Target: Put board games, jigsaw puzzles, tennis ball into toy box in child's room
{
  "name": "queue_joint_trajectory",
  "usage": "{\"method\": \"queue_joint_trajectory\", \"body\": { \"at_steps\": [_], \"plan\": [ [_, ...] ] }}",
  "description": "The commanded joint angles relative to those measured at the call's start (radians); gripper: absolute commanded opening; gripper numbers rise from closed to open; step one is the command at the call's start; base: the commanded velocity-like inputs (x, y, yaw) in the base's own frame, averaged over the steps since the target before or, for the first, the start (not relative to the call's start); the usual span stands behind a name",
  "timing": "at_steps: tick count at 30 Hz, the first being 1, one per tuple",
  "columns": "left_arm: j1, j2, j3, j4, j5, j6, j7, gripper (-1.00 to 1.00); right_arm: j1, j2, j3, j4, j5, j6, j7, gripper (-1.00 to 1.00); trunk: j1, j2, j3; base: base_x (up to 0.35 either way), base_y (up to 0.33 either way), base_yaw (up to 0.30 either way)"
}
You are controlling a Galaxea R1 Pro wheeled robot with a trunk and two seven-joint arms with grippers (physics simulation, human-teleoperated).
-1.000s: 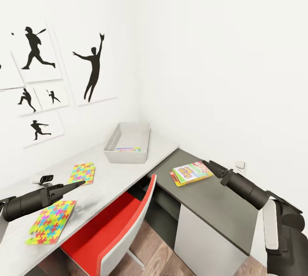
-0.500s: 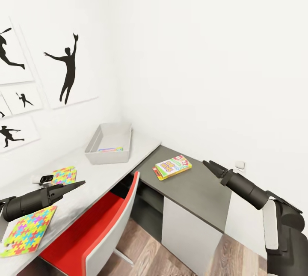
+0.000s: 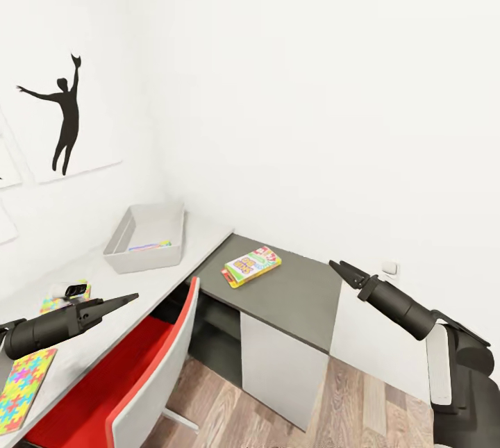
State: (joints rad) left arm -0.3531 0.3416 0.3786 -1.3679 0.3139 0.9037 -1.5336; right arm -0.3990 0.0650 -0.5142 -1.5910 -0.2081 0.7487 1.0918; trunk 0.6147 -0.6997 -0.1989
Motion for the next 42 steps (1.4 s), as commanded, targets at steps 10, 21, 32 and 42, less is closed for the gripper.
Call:
{"method": "queue_joint_trajectory", "body": {
  "at_steps": [10, 21, 32, 42],
  "plan": [
    [0.000, 0.000, 0.000, 0.000, -0.001, 0.011, -0.003, 1.00, -0.001, 0.001, -0.002, 0.000, -0.002, 0.006, 0.002, 1.00, 0.000, -0.001, 0.002, -0.091, 0.000, -0.281],
    [0.000, 0.000, 0.000, 0.001, -0.001, 0.011, -0.003, 1.00, -0.001, 0.002, -0.001, 0.001, -0.001, 0.005, 0.002, 1.00, 0.000, -0.001, 0.007, -0.091, 0.000, -0.281],
    [0.000, 0.000, 0.000, 0.001, -0.001, 0.011, -0.002, 1.00, -0.001, 0.002, -0.001, 0.002, 0.003, 0.004, 0.002, 1.00, 0.000, -0.001, 0.011, -0.099, 0.000, -0.281],
    [0.000, 0.000, 0.000, 0.001, -0.001, 0.010, -0.002, 1.00, -0.001, 0.003, -0.001, 0.002, 0.003, 0.004, 0.002, 1.00, 0.000, -0.001, 0.015, -0.096, 0.000, -0.281]
  ]
}}
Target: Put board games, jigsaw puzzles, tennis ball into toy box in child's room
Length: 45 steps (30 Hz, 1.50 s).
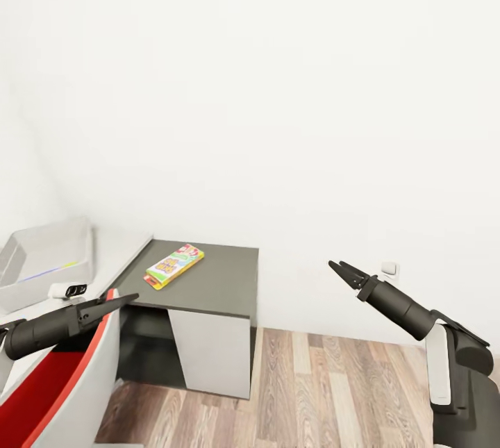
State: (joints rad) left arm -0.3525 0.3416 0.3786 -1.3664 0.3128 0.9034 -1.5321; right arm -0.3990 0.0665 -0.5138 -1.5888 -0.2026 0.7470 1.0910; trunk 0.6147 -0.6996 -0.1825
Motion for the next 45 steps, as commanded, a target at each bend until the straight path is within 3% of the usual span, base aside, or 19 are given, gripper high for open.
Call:
{"method": "queue_joint_trajectory", "body": {
  "at_steps": [1, 33, 37, 41, 45],
  "plan": [
    [0.000, 0.000, 0.000, 0.000, 0.000, 0.010, -0.003, 1.00, -0.001, 0.001, -0.002, 0.000, -0.002, 0.006, 0.003, 1.00, 0.000, -0.001, -0.001, -0.073, 0.000, -0.281],
    [-0.001, 0.000, 0.000, 0.012, -0.001, 0.008, -0.002, 1.00, -0.001, 0.000, -0.005, 0.001, -0.001, 0.015, 0.001, 1.00, 0.000, -0.001, 0.011, -0.005, 0.000, -0.281],
    [0.000, -0.001, -0.001, 0.013, -0.001, 0.008, -0.002, 1.00, 0.016, -0.008, -0.018, 0.001, -0.008, 0.023, 0.005, 1.00, 0.000, -0.001, 0.013, 0.000, 0.000, -0.281],
    [0.007, 0.000, 0.000, 0.015, -0.001, 0.008, -0.002, 1.00, 0.053, -0.012, -0.070, -0.001, -0.032, 0.044, 0.007, 1.00, 0.000, -0.001, 0.015, 0.000, 0.000, -0.281],
    [0.018, 0.000, 0.000, 0.015, -0.001, 0.008, -0.002, 1.00, 0.063, -0.015, -0.093, 0.001, -0.043, 0.055, 0.009, 1.00, 0.000, -0.001, 0.016, 0.000, 0.000, -0.281]
  ]
}}
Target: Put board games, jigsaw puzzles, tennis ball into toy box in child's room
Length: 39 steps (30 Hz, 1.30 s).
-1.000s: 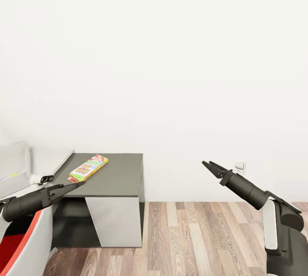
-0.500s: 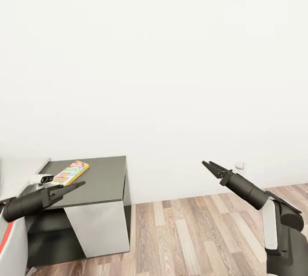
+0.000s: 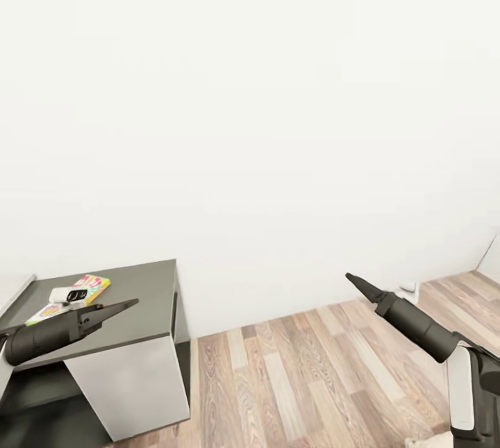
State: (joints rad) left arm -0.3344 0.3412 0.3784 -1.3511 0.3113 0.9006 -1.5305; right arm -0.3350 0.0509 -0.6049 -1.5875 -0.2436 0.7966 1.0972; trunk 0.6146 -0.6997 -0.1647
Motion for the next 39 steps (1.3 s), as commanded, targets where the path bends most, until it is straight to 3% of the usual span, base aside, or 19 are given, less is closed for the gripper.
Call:
{"method": "queue_joint_trajectory", "body": {
  "at_steps": [1, 7, 18, 39],
  "plan": [
    [0.002, 0.000, 0.000, 0.000, 0.000, 0.011, -0.003, 1.00, 0.000, 0.000, -0.011, 0.001, -0.003, 0.006, 0.003, 1.00, 0.000, -0.001, -0.001, -0.006, 0.000, -0.281],
    [0.023, 0.000, 0.012, 0.000, 0.000, 0.011, -0.004, 1.00, 0.002, 0.000, -0.045, 0.003, -0.006, 0.009, 0.005, 1.00, 0.000, -0.001, 0.001, -0.112, 0.000, -0.281],
    [0.028, -0.010, 0.028, 0.004, 0.000, -0.025, 0.002, 1.00, 0.002, -0.004, -0.150, 0.000, -0.035, 0.034, 0.032, 1.00, 0.000, -0.001, 0.008, -0.039, 0.000, -0.281],
    [0.028, -0.007, 0.033, 0.005, 0.002, -0.029, -0.003, 1.00, 0.002, 0.000, -0.166, 0.003, -0.037, 0.035, 0.058, 1.00, 0.000, -0.001, 0.022, -0.109, 0.000, -0.280]
  ]
}}
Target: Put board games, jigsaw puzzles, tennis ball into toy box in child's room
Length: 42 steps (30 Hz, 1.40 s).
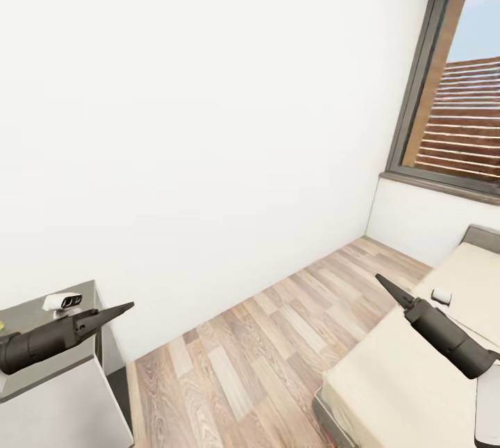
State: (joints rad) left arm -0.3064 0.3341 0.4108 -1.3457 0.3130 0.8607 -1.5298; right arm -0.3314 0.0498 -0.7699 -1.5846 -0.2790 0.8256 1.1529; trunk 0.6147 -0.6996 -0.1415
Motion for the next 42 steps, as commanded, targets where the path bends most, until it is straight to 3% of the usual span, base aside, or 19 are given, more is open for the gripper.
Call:
{"method": "queue_joint_trajectory", "body": {
  "at_steps": [1, 21, 42],
  "plan": [
    [0.000, 0.000, 0.000, -0.001, 0.000, 0.011, -0.004, 1.00, -0.002, 0.001, -0.002, 0.000, -0.001, 0.006, 0.002, 1.00, 0.000, -0.001, -0.001, -0.066, 0.000, -0.280],
    [0.000, -0.003, 0.000, -0.001, 0.000, 0.011, -0.001, 1.00, -0.002, 0.001, -0.001, 0.000, -0.002, 0.006, 0.001, 1.00, 0.000, -0.001, 0.012, -0.007, -0.006, -0.280],
    [0.000, -0.003, 0.000, -0.001, -0.002, 0.012, 0.002, 1.00, -0.002, 0.001, -0.002, 0.000, -0.002, 0.005, -0.001, 1.00, 0.000, -0.001, 0.026, 0.000, -0.275, -0.280]
  ]
}}
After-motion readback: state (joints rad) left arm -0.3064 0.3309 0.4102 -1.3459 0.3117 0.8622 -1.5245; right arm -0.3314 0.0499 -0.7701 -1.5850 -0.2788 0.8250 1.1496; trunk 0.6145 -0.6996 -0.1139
